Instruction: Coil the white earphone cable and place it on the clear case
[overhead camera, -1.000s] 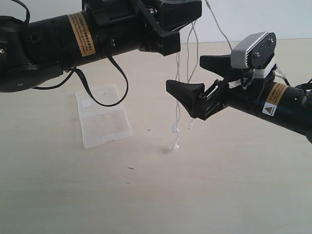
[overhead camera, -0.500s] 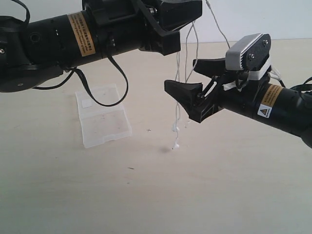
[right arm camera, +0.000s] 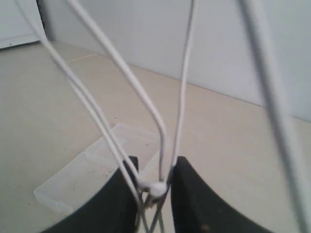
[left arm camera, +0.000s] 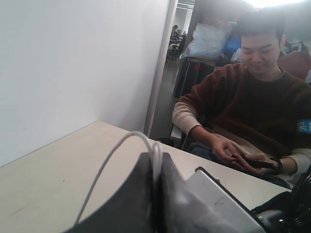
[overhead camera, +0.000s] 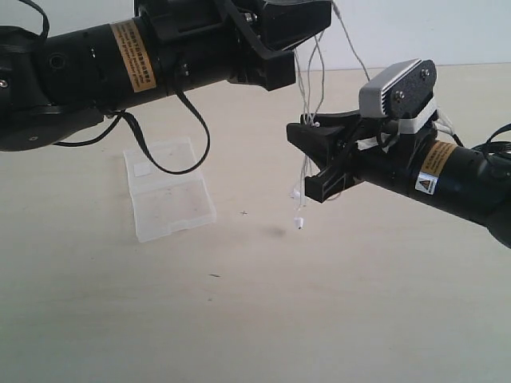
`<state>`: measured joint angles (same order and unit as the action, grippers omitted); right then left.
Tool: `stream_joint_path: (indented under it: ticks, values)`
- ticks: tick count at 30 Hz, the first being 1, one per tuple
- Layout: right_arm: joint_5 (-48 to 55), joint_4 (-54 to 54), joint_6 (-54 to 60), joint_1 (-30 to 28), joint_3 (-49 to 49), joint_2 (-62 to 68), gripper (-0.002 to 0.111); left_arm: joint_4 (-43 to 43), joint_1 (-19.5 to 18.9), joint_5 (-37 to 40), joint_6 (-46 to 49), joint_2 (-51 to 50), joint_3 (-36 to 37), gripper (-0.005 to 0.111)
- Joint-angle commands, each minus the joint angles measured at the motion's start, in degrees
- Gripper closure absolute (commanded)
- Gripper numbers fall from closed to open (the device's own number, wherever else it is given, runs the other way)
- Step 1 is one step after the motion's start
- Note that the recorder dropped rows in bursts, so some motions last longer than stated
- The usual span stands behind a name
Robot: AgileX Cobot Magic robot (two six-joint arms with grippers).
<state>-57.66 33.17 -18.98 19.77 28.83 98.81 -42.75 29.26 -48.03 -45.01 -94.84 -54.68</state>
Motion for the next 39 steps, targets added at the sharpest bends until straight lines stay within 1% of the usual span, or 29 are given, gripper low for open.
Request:
stream_joint_path:
  ticks: [1,2,6,13,18,21,28,30,32,34,36,38,39]
  values:
    - [2.99,-0.12,0.27,0.22,0.24,-0.26,0.105,0.14,-0.13,-0.96,-0.42,0.19,0.06,0.107]
    - [4.14,-0.12,-0.73,0.22,0.24,-0.55,0.108,0.14,-0.13,-0.76,-0.42,0.19,0.06,0.107]
    - [7.71,-0.12,-2.18,0.22,0.24,-2.59,0.108,0.14,-0.94,0.39,-0.42,0.19,0.06,0.107]
    - [16.11,0.41,-2.49,0.22,0.24,-8.46,0.108,0.26,-3.54,4.25,-0.42,0.19,0.06,0.107]
    - [18.90,9.02,-10.13,0.22,0.24,-13.69,0.108,0.00,-3.50,8.86,-0.42,0.19,0.06,0.107]
    - [21.04,13.13,-14.94,0.22,0.24,-17.02,0.108,-0.16,-3.50,10.12,-0.42,0.19,0.06,0.107]
    - [31.08,21.30,-23.52,0.22,0.24,-25.94,0.108,-0.16,-3.50,12.97,-1.08,0.19,0.06,0.107]
    - [31.48,23.72,-27.46,0.22,0.35,-28.05,0.108,-0.16,-3.50,13.08,-1.08,0.08,0.06,0.107]
    - [31.62,28.48,-33.74,0.22,1.34,-29.41,0.108,-0.05,-3.50,13.07,-1.47,-0.20,0.06,0.107]
    - [31.62,36.07,-42.11,0.22,2.65,-29.83,0.108,-0.05,-3.50,13.07,-1.85,-0.78,0.06,0.107]
    - [31.36,46.74,-53.56,0.22,4.73,-29.83,0.108,-0.48,-3.50,13.30,-2.58,-1.97,0.06,0.107]
    - [30.58,56.01,-63.40,0.22,6.65,-29.83,0.108,-2.75,-3.50,13.30,-3.98,-3.15,0.06,0.107]
    - [30.48,58.50,-66.40,0.22,7.43,-29.83,0.108,-4.07,-3.50,13.30,-4.29,-3.41,0.06,0.107]
